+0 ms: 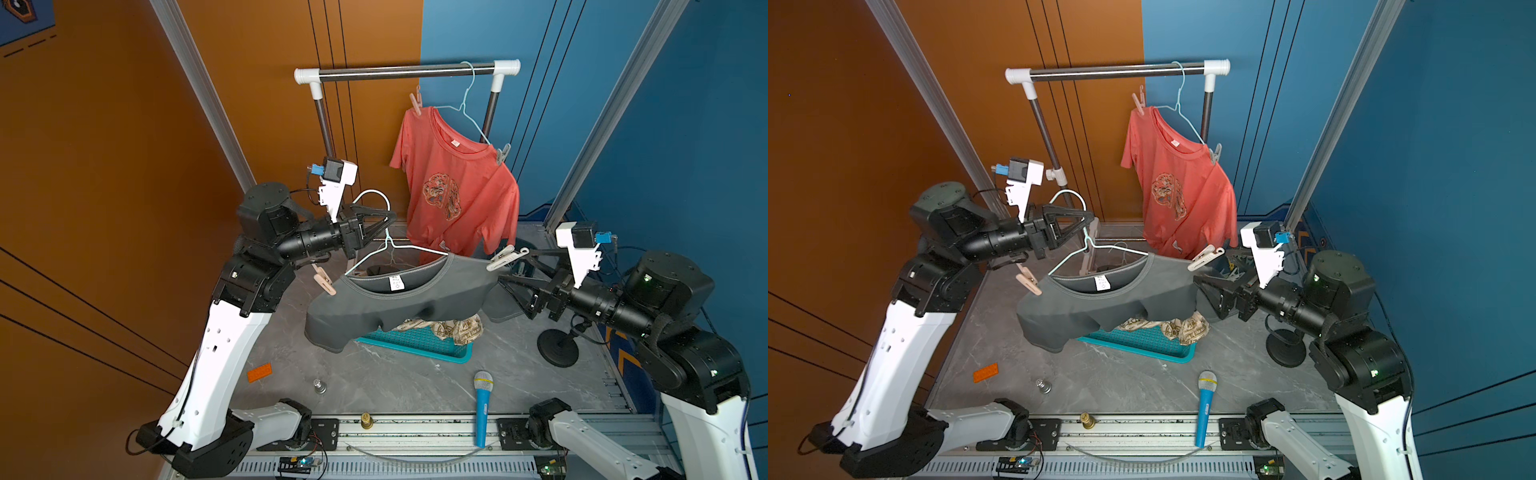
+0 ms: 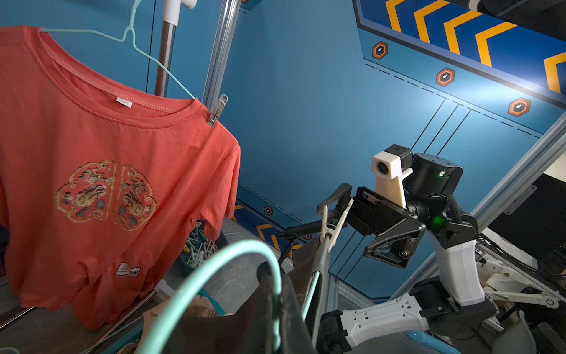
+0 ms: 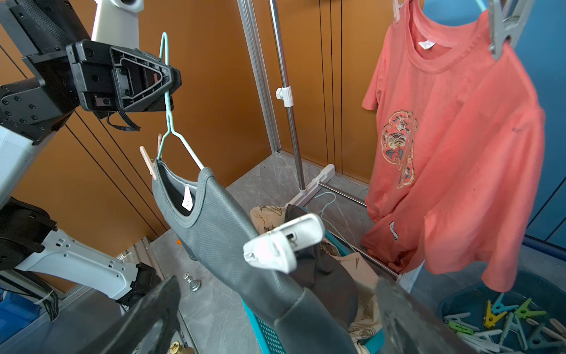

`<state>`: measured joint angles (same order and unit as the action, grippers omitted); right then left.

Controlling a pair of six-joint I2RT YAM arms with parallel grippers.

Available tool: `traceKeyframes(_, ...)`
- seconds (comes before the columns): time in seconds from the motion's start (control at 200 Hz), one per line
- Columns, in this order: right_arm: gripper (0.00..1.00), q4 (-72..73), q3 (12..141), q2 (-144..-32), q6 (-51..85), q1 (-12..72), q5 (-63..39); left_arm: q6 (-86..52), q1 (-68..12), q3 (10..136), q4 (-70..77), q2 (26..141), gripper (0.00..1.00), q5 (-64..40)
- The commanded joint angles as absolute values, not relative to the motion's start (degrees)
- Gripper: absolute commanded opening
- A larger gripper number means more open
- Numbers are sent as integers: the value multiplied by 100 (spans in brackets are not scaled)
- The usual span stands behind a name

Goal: Use clothespins to secure the t-shirt on both sides of the hanger
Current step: Adjust the clothespin on the hanger.

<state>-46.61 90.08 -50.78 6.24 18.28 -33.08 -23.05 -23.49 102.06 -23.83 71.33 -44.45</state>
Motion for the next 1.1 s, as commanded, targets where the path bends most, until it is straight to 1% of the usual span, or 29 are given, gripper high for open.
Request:
traceKeyframes(0.0,100,-4070,8810,-5194,1187,1793,-3866,-2401,-2287,10327,-2201,6977,1,-4601)
traceKeyframes(0.09,100,-3340,8626,-5393,1692,1808,-4238,-2399,-2285,10310,-2237,6978,1,-4554)
traceKeyframes(0.265,99,-2609,8690,-5768,2109,2100,-4430,-2391,-2260,10236,-2298,7025,1,-4527)
traceKeyframes(0.501,99,-2491,8990,-6049,2053,2610,-4237,-2382,-2224,10184,-2317,7143,0,-4377)
traceKeyframes(0.811,100,-2809,9242,-6277,1924,2749,-3849,-2495,-2224,10230,-2232,7290,0,-4446)
traceKeyframes(1.092,100,-2752,9788,-6846,1942,3249,-3480,-2571,-2224,10222,-2195,7401,0,-4412)
